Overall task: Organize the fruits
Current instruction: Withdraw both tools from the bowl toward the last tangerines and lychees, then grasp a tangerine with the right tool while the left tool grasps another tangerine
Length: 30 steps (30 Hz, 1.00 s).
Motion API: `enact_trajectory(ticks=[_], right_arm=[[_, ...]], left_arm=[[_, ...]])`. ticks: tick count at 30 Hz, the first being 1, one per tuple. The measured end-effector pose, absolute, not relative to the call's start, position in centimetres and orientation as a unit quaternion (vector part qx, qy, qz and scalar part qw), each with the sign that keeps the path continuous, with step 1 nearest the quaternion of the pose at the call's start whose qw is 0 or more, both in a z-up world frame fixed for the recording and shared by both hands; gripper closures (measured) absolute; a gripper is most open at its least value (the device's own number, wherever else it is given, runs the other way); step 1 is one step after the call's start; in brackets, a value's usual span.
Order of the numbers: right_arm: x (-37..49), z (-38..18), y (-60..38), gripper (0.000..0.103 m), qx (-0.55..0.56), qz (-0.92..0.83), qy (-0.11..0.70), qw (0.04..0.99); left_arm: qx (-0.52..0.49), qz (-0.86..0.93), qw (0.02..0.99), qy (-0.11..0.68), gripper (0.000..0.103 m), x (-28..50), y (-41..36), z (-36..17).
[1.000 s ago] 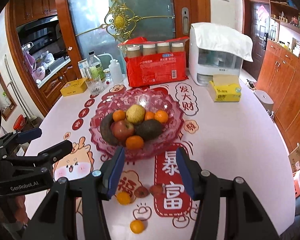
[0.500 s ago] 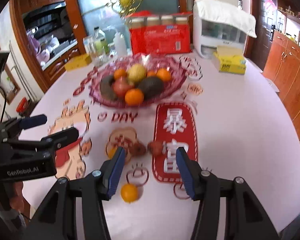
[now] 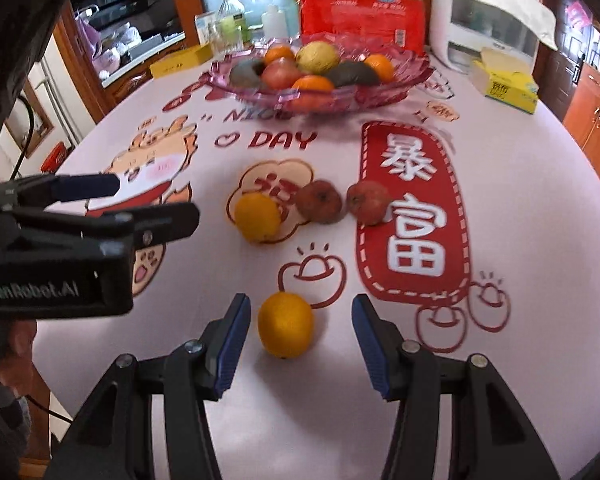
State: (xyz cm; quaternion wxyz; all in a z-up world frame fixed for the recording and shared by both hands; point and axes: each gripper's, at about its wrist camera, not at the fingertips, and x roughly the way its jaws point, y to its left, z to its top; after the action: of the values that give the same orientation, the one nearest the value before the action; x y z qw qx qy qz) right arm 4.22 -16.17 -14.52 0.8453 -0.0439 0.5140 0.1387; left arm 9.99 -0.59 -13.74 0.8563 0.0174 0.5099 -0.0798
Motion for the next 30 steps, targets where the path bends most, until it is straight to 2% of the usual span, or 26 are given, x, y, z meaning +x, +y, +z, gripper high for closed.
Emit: enact_trajectory(ticks=[4, 6, 7, 18, 23, 24, 29, 30], right_arm=[[4.0, -15.8, -16.0, 0.053, -0.045, 0.140, 0.518, 0.843], [3.7, -15.9, -15.9, 0.062, -0.060, 0.136, 0.509, 0.848], [3.6, -15.8, -15.9, 0.074, -0.060, 0.139, 0.506, 0.849], [4.9, -15.7, -19.0, 0.074, -0.027, 0.090, 0.498, 0.862], [5.4, -15.8, -19.9, 0.074, -0.016, 0.078, 0.493, 0.866], [5.4, -15.8, -20.0, 0.074, -0.015, 0.077, 0.492, 0.867], [5.3, -15.9, -20.0, 0.074, -0.014, 0.076, 0.488, 0.869], [5.3, -15.9, -20.0, 0.074, -0.013, 0.075, 0.487, 0.870]], left_arm=[[0.010, -0.082, 0.853, 0.515, 0.008, 10.6, -0.8, -14.9], [0.008, -0.086, 0.850, 0.520, 0.008, 10.8, -1.0, -15.5], [0.007, -0.088, 0.849, 0.522, 0.008, 10.9, -1.1, -15.7], [0.014, -0.109, 0.851, 0.513, 0.008, 11.9, -3.8, -16.9], [0.007, -0.125, 0.846, 0.519, 0.039, 12.6, -4.6, -17.8], [0.008, -0.125, 0.846, 0.518, 0.041, 12.6, -4.7, -17.9], [0.005, -0.139, 0.852, 0.505, 0.070, 12.7, -5.1, -17.9], [0.004, -0.139, 0.852, 0.504, 0.070, 12.7, -5.2, -17.9]])
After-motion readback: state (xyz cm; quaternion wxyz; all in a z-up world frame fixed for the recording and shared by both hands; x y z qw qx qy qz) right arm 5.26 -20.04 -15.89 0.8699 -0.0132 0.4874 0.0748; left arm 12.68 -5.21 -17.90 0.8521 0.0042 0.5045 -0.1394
